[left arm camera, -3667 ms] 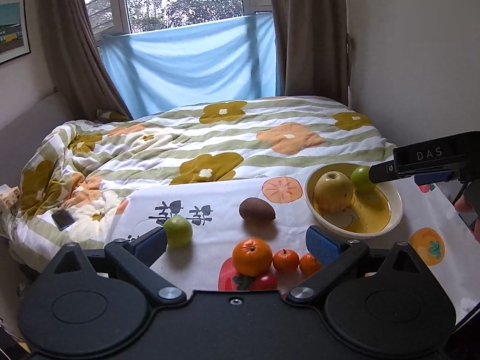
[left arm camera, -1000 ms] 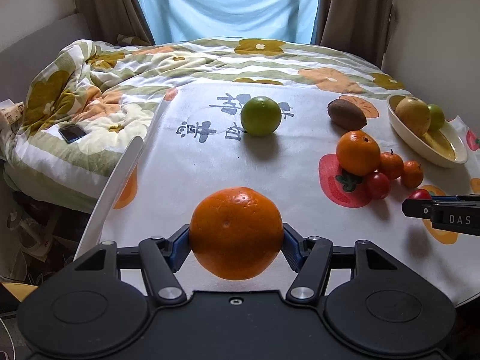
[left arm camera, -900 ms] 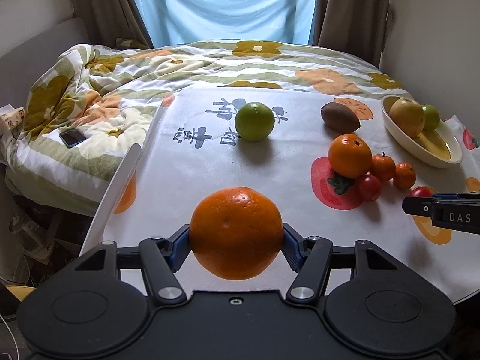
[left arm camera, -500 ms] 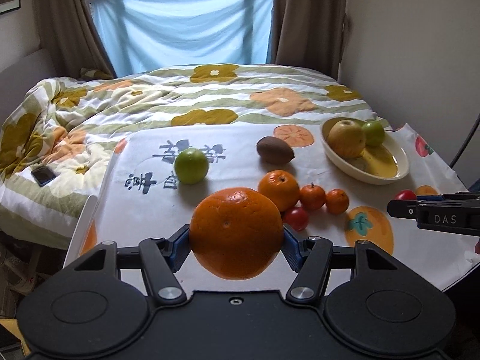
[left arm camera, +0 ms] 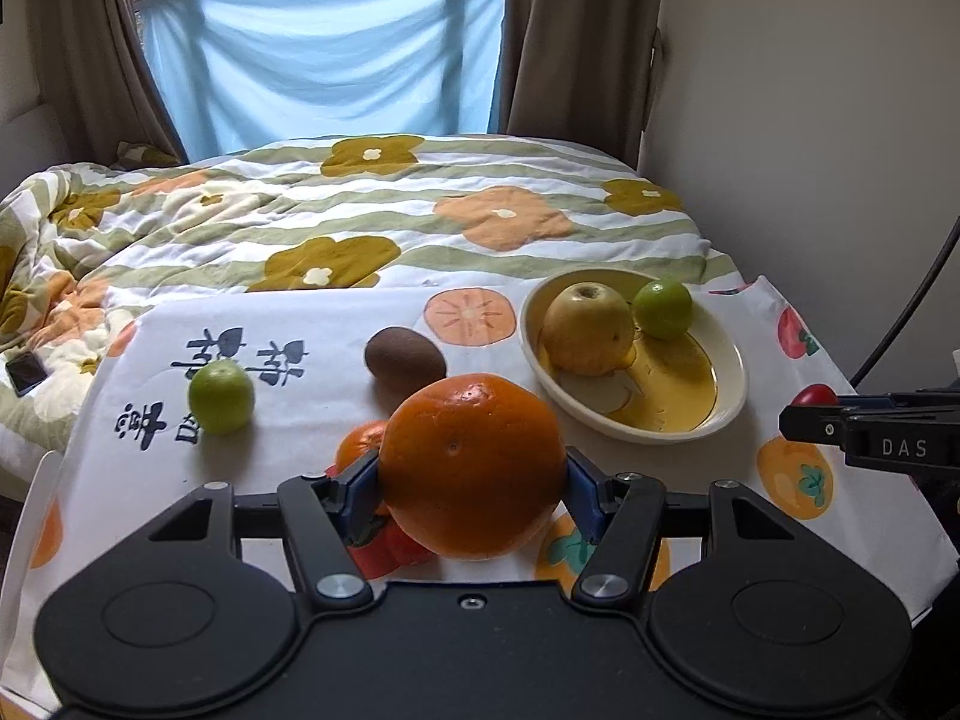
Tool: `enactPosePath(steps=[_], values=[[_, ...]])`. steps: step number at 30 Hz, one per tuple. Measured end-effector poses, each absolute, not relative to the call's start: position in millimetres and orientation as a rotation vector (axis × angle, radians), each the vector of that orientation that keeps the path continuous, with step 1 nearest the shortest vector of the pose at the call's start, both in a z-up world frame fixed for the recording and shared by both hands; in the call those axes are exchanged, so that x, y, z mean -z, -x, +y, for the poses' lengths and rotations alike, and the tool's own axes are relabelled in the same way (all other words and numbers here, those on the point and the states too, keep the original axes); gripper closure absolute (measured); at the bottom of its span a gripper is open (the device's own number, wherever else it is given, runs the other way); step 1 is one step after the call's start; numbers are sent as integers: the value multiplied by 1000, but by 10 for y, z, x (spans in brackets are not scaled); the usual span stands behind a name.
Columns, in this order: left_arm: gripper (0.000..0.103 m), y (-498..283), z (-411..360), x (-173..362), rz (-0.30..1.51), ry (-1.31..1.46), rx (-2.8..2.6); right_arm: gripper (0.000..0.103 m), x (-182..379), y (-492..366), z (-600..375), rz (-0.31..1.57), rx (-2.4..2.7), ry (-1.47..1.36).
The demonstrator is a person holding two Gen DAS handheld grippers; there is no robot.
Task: Organize fruits
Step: 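Carry the orange and tomato with both tools over the cream bowl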
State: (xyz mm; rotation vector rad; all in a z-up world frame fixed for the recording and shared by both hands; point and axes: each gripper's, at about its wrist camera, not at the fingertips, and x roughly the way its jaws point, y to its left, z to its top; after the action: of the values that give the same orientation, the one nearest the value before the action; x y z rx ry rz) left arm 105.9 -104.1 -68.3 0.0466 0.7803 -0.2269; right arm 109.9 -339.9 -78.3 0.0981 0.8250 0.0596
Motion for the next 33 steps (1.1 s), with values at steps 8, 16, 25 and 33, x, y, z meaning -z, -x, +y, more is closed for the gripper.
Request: enactPosePath(steps=[8,16,25,33], values=[[37,-1430,-1680,793,790,-99,282,53,813,-1569,-3914,819,-62,-85],[37,-1791,-2163,1062,825,-154,326,53,973,-1946,-4313,826,-31,-109],[37,-1991,-2508,1366,895,-204,315,53,1179,-2153,-4463,862,-55,-142],[29,-2045,-2523,1362,912,-181,305,53,1217,-2234,-4411,864,-87,-142]])
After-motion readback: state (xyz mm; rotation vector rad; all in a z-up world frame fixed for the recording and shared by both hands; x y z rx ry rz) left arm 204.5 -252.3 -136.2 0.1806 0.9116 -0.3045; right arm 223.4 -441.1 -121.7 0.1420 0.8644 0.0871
